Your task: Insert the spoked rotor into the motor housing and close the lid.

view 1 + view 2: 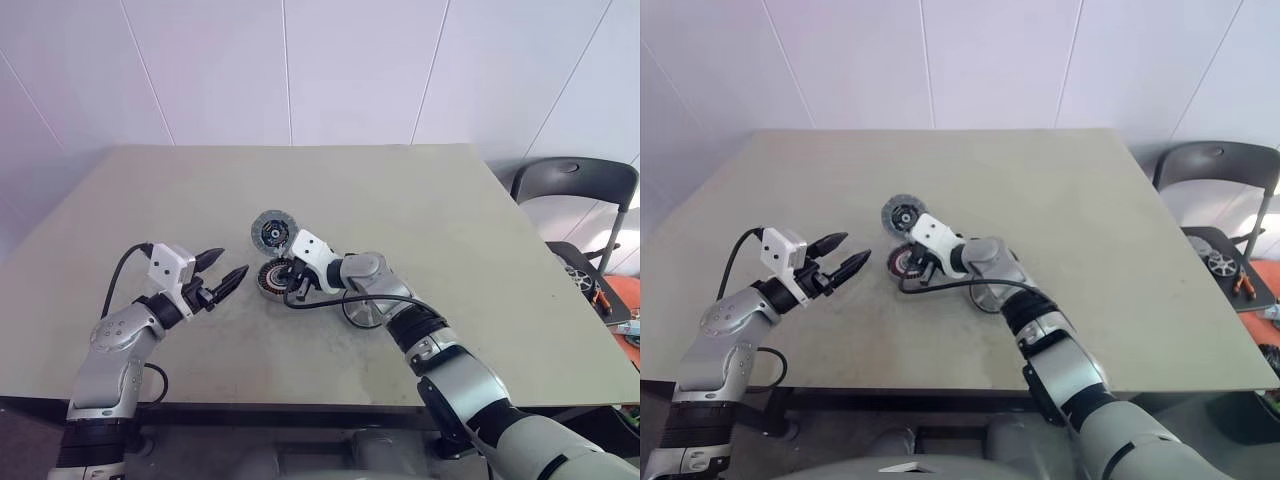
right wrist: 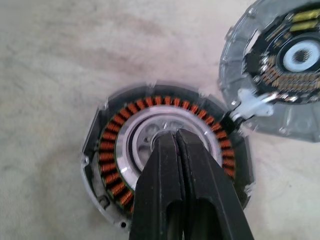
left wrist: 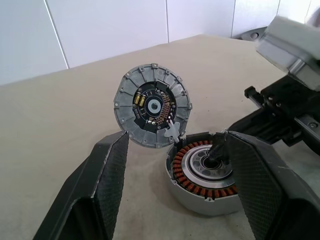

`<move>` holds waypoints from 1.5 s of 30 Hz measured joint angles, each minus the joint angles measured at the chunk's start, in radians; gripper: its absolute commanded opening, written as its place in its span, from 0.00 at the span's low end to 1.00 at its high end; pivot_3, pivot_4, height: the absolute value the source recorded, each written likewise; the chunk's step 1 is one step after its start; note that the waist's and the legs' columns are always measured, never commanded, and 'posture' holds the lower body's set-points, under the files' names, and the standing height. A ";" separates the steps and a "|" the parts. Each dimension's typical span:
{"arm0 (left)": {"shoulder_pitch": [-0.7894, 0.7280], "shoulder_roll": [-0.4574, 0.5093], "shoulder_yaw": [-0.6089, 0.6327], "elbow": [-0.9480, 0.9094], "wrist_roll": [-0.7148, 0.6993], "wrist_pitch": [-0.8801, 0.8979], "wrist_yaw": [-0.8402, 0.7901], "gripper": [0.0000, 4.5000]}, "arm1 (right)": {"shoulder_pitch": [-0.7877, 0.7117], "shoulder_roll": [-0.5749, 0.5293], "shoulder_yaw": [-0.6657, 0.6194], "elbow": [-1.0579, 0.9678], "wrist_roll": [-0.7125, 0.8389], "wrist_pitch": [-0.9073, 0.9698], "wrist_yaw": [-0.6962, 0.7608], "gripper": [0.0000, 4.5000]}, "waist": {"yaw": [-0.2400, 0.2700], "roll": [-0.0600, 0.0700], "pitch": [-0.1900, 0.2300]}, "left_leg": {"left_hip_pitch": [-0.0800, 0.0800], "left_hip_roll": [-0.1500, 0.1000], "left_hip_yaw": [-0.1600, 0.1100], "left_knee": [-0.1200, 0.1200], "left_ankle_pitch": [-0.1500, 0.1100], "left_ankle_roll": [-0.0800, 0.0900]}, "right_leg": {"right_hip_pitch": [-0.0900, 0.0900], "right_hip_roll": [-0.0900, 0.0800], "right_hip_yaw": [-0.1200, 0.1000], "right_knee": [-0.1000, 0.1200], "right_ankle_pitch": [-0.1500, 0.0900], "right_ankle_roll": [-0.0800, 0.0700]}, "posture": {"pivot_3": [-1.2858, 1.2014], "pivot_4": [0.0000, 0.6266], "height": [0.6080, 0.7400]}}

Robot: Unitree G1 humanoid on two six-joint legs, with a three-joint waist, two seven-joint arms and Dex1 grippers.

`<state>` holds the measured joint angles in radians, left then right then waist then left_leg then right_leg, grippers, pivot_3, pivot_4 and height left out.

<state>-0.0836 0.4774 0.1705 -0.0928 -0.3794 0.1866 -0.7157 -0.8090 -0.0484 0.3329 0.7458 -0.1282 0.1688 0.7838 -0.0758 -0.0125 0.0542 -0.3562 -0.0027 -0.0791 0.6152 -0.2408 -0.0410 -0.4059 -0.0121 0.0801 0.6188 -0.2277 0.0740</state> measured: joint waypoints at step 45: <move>-0.001 -0.007 -0.022 -0.023 0.009 0.015 0.010 0.72 | 0.008 0.011 -0.009 -0.001 0.011 0.022 -0.047 0.01 | -0.008 0.000 0.000 | -0.001 0.000 0.000 0.000 0.000 0.000 | 0.000 0.000 0.000 -0.001 0.000 0.000 | 0.52 0.00 1.00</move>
<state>-0.0844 0.4707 0.1482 -0.1162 -0.3700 0.2017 -0.7054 -0.8008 -0.0373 0.3237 0.7453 -0.1176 0.1911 0.7372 -0.0836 -0.0121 0.0543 -0.3567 -0.0027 -0.0791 0.6150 -0.2408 -0.0410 -0.4060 -0.0123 0.0802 0.6180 -0.2276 0.0740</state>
